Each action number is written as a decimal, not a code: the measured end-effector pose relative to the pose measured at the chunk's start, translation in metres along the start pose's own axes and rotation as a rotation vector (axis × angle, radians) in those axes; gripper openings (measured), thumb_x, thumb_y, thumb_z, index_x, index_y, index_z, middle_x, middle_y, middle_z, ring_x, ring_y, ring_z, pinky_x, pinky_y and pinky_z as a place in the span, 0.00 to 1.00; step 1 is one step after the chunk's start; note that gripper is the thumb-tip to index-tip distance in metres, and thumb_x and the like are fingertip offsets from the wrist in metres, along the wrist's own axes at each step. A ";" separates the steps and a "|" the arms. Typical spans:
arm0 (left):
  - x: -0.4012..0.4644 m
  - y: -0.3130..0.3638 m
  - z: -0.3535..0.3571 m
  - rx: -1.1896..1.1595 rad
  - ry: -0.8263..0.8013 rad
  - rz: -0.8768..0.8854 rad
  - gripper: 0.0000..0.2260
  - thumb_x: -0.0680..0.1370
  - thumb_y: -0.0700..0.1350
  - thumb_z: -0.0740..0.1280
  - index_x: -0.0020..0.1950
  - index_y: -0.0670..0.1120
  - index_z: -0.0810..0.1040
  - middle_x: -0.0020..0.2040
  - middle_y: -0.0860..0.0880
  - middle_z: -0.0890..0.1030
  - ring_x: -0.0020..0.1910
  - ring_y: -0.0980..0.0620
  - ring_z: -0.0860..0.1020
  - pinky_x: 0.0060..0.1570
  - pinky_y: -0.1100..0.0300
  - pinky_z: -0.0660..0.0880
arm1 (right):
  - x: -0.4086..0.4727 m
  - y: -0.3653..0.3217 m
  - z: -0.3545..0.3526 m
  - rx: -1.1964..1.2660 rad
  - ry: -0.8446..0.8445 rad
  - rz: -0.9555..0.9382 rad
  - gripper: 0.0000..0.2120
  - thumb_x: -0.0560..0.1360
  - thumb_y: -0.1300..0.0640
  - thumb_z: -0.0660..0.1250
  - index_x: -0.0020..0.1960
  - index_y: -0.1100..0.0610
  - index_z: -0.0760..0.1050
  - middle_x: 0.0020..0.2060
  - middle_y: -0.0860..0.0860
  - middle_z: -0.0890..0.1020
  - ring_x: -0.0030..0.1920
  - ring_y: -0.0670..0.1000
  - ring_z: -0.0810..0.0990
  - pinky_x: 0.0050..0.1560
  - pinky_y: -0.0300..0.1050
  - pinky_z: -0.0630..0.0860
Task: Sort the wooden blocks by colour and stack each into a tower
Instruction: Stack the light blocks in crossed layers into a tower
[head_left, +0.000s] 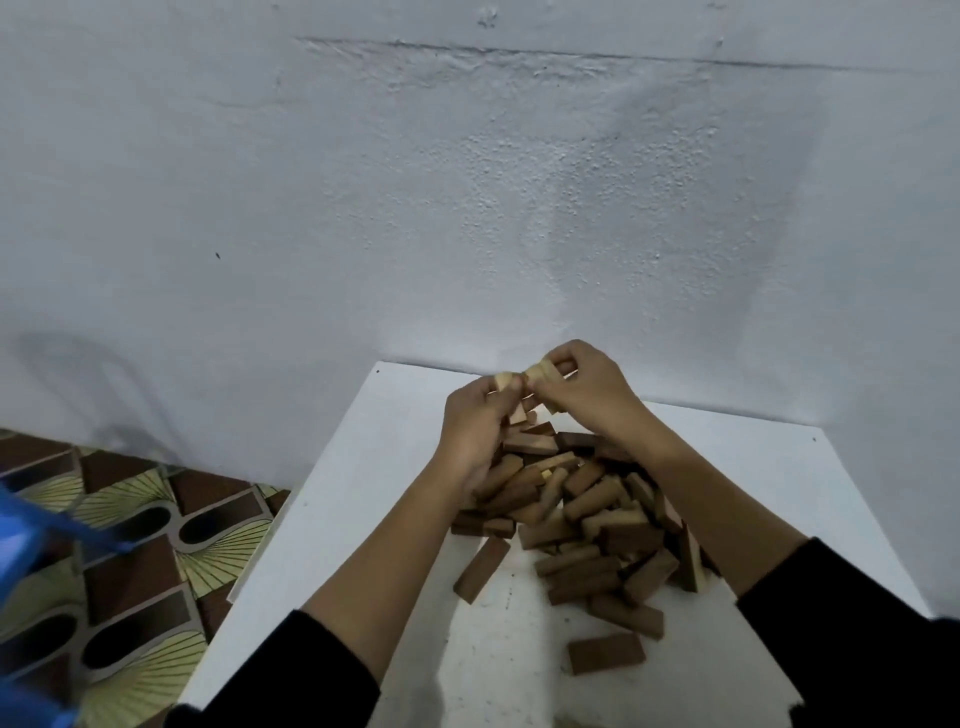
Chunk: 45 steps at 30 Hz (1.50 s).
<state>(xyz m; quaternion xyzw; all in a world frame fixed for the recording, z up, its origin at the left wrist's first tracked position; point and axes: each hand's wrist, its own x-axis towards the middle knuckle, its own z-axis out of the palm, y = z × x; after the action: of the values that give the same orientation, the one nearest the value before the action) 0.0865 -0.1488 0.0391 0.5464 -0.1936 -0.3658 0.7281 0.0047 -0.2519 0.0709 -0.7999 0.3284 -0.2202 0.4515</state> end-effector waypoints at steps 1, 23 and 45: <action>-0.009 0.002 0.000 -0.032 -0.007 0.000 0.08 0.80 0.38 0.63 0.52 0.34 0.77 0.38 0.44 0.82 0.37 0.50 0.81 0.40 0.56 0.81 | -0.011 -0.004 0.001 0.009 -0.001 -0.008 0.14 0.70 0.58 0.72 0.53 0.59 0.74 0.47 0.52 0.79 0.45 0.52 0.79 0.48 0.46 0.78; -0.167 -0.064 -0.125 0.782 0.208 -0.013 0.02 0.73 0.37 0.71 0.43 0.42 0.80 0.33 0.53 0.77 0.34 0.55 0.74 0.33 0.71 0.68 | -0.205 0.031 0.146 -0.144 0.038 0.189 0.18 0.77 0.66 0.61 0.66 0.60 0.70 0.61 0.54 0.76 0.61 0.51 0.73 0.56 0.33 0.64; -0.168 -0.075 -0.153 1.197 -0.152 0.203 0.27 0.70 0.39 0.71 0.68 0.45 0.69 0.65 0.48 0.69 0.59 0.52 0.64 0.52 0.69 0.60 | -0.221 0.073 0.174 -0.178 0.374 -0.209 0.20 0.70 0.68 0.50 0.52 0.65 0.79 0.42 0.56 0.81 0.42 0.56 0.72 0.36 0.51 0.75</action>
<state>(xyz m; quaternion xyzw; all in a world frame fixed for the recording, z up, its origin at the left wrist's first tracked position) 0.0562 0.0661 -0.0611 0.8119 -0.4680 -0.1602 0.3101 -0.0580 -0.0185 -0.0908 -0.8116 0.3399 -0.3802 0.2850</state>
